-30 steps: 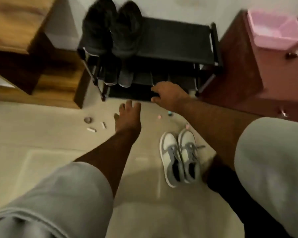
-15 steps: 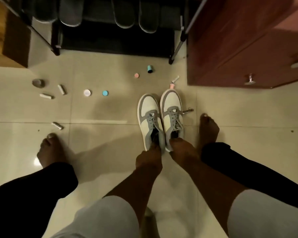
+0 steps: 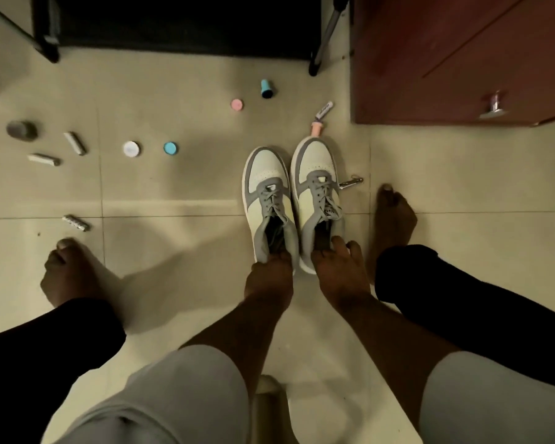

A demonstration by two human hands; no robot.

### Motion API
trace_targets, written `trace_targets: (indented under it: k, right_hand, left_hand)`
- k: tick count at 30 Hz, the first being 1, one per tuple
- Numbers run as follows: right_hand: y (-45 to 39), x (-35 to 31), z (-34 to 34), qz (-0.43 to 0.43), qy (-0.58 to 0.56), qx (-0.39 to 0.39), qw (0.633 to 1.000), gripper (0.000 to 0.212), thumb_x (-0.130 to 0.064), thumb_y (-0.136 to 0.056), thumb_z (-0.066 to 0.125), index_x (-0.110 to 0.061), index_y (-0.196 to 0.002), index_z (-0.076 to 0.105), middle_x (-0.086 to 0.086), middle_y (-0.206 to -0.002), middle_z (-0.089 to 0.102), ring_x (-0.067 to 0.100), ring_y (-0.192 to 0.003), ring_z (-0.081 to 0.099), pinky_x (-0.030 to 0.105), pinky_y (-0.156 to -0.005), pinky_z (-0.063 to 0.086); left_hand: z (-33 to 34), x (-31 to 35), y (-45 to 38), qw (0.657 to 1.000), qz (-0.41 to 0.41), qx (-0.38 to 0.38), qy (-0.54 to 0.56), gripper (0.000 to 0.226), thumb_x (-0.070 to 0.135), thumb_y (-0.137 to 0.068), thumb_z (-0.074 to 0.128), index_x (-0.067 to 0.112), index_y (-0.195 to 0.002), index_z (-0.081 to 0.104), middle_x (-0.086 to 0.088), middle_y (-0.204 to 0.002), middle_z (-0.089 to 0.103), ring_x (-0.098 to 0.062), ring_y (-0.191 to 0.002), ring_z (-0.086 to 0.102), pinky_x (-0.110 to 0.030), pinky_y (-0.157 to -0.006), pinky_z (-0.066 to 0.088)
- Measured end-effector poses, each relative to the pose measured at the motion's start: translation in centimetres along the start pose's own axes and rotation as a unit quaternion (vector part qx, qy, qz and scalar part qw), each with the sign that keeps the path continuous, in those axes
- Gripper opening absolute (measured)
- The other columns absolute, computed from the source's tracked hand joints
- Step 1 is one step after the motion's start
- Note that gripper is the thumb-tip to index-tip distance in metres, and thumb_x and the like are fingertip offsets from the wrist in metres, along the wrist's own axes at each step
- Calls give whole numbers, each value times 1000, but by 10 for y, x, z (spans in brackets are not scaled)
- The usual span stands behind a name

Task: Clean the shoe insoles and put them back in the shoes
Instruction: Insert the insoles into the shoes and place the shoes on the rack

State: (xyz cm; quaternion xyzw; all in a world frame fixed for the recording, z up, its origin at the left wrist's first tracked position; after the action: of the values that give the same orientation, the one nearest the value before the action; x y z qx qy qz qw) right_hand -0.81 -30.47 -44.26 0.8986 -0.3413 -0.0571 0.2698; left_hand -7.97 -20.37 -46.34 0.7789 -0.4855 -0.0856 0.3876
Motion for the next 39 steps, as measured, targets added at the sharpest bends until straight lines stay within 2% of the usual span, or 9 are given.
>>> trace_targets:
  k: [3,6,9,15,21,24,28,32,39]
  right_hand:
    - [10,-4,-43,0,-13,13,1000,38,-12,-73,33,-17,-89,67,5,-91,68,28,-98,56,43,-87,39]
    - [36,-12,-106,-7,-27,39,999,17,-13,-61,53,-16,-71,67,2,-70,66,25,-79,60,38,-70,47]
    - [65,-22,-165,-27,-40,94,994,17,-11,-50,68,-15,-67,66,3,-64,64,27,-75,61,37,-66,48]
    - [125,-41,-284,-26,-46,174,983,28,-10,-84,44,-14,-109,57,6,-112,61,28,-119,42,39,-95,31]
    - [156,-48,-386,-27,-38,291,955,20,-6,-59,74,-13,-76,64,6,-74,66,29,-82,60,37,-69,48]
    - [144,-45,-425,-46,-36,321,945,19,-11,-85,57,-13,-103,61,7,-103,64,27,-105,50,38,-88,40]
    - [104,-33,-464,-33,-39,343,938,23,-9,-88,50,-17,-109,57,4,-111,60,24,-112,45,40,-100,38]
    - [47,-24,-490,-35,-100,324,940,20,-6,-89,49,-15,-106,56,4,-108,56,22,-112,43,37,-82,49]
    - [-66,4,-494,-23,-109,280,954,17,-5,-89,46,-12,-101,55,8,-104,55,25,-110,45,40,-85,49]
  left_hand:
    - [-46,-3,20,999,9,28,22,28,20,-82,74,10,-107,65,-8,-93,68,-30,-75,68,-28,-60,52]
    - [-92,-7,56,998,-11,1,58,26,27,-101,47,14,-122,55,-10,-120,62,-33,-107,62,-36,-83,47]
    - [-139,-9,103,997,-8,65,50,26,32,-101,47,17,-120,54,-9,-124,60,-34,-110,60,-39,-90,46]
    - [-239,-12,198,983,-10,169,68,24,35,-101,46,18,-115,54,-10,-124,57,-37,-109,59,-37,-86,48]
    - [-334,-12,251,949,15,297,103,15,27,-98,50,18,-107,58,-9,-116,58,-37,-103,60,-36,-82,48]
    - [-375,-15,248,935,32,340,101,14,23,-97,50,19,-108,59,-8,-116,55,-36,-101,61,-44,-88,51]
    - [-420,-22,219,929,30,361,81,13,23,-95,53,17,-106,58,-9,-115,53,-38,-97,61,-45,-84,52]
    - [-456,-33,172,929,19,358,92,16,28,-96,53,17,-106,58,-10,-118,51,-40,-100,60,-46,-87,51]
    - [-502,-50,76,924,29,371,91,23,17,-94,56,15,-116,63,-4,-138,42,-40,-108,59,-46,-93,49]
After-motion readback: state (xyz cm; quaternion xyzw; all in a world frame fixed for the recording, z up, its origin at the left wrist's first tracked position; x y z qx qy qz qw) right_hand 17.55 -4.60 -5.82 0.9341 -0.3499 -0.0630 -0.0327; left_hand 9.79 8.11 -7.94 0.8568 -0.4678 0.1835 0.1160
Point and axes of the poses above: each hand's wrist, its own y-axis away from the middle knuckle, its own z-axis out of the palm, x = y × z, the point moved 3 cm from there along -y, towards the middle knuckle
